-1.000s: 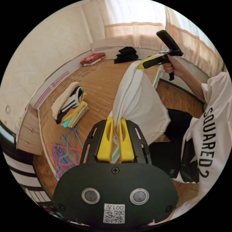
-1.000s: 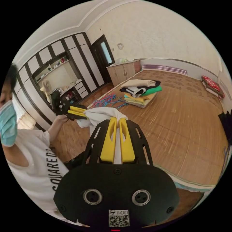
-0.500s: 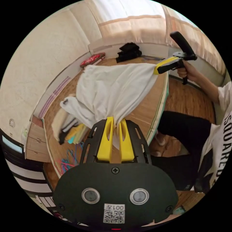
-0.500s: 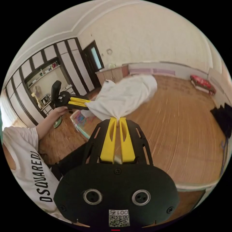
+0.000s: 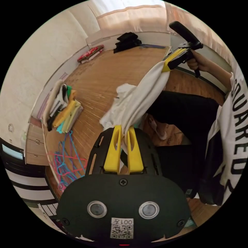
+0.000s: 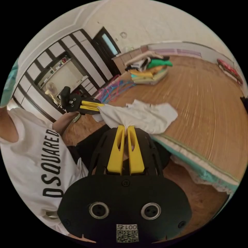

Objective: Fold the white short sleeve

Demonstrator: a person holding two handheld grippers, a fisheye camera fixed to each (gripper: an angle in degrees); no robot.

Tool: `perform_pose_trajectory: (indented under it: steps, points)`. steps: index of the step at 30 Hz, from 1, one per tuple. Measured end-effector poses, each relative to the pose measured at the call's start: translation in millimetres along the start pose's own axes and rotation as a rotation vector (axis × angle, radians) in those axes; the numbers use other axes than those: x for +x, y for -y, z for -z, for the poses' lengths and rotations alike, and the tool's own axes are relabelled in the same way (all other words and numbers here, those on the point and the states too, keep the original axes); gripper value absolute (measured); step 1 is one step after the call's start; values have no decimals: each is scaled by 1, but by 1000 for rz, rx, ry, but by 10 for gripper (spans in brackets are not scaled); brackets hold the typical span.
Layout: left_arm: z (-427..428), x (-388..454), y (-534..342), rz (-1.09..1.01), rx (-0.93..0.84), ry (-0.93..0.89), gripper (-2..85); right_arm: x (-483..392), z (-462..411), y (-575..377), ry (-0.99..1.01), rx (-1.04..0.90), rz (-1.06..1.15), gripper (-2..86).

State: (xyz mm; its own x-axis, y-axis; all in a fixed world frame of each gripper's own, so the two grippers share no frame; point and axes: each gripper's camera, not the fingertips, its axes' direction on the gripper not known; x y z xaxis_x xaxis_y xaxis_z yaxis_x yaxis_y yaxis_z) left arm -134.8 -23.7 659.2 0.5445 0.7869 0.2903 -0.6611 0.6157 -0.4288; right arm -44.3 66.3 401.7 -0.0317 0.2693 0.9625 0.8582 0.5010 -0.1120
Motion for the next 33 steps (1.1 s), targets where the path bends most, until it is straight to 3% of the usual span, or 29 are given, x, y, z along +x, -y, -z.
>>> perform_pose_trajectory:
  steps: [6, 14, 18, 22, 24, 30, 33]
  points:
    - [92, -77, 60, -28, 127, 153, 38, -39, 58, 79, -47, 257, 221, 12]
    - [159, -233, 165, -49, 55, 275, 41, -59, 73, 253, -182, 432, 327, 12]
    - [111, -345, 228, -27, -106, 261, 41, -8, 16, 380, -283, 379, 188, 13]
    - [-30, -447, 269, 111, -409, 116, 38, 78, -117, 476, -455, 137, 64, 14]
    - [-83, -463, 275, 173, -492, 168, 37, 105, -168, 491, -498, 49, 44, 14]
    - [-157, -459, 288, 120, -553, 299, 57, 146, -240, 500, -552, -76, 114, 19]
    - [-148, -461, 279, 144, -486, 220, 52, 167, -231, 487, -464, 5, 34, 26]
